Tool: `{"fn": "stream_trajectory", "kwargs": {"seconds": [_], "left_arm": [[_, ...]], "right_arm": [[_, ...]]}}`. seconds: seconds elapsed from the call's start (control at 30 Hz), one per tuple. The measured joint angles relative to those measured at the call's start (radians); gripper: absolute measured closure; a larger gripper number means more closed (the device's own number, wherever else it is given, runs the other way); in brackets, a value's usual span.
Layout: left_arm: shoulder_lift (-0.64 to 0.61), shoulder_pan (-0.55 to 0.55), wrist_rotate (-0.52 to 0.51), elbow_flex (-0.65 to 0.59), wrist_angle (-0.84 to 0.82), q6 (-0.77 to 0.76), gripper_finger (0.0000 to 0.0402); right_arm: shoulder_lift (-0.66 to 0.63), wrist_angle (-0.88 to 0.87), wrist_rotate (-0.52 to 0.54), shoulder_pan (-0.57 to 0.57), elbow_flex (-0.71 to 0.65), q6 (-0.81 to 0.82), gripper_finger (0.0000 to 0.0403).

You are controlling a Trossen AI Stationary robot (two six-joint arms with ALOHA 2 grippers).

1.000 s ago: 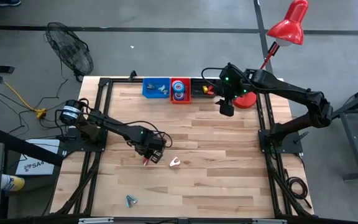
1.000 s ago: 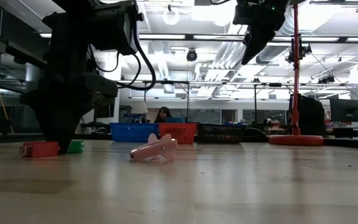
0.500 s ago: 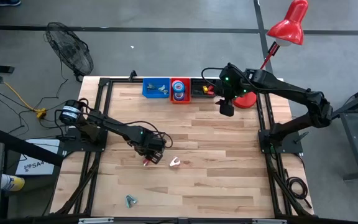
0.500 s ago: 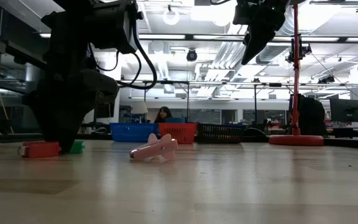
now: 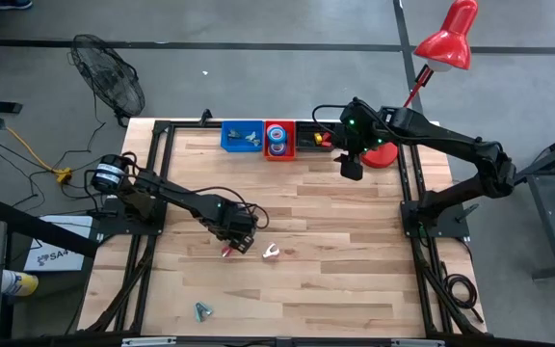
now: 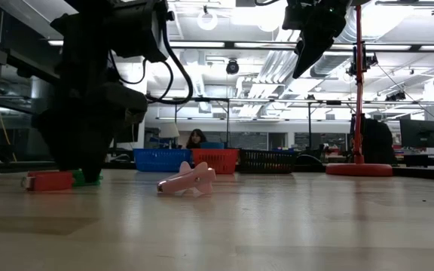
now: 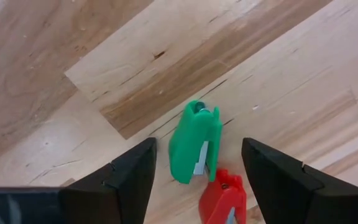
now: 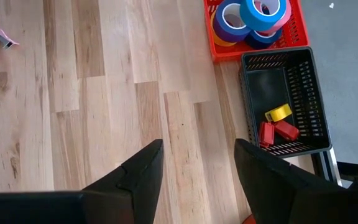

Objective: Pick and place Stapler, Stapler remover, tape
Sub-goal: Put the green stapler into the black basket

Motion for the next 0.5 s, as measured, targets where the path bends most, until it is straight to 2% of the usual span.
{"fn": "stream_trajectory", "kwargs": {"seconds": [0.5], "left_arm": [[0.054,0.0,0.039,0.005,-0.013,0.03,0.0172]], "right_arm": [[0.0,0.0,0.0,0.0,0.0,0.001,0.0213]]}}
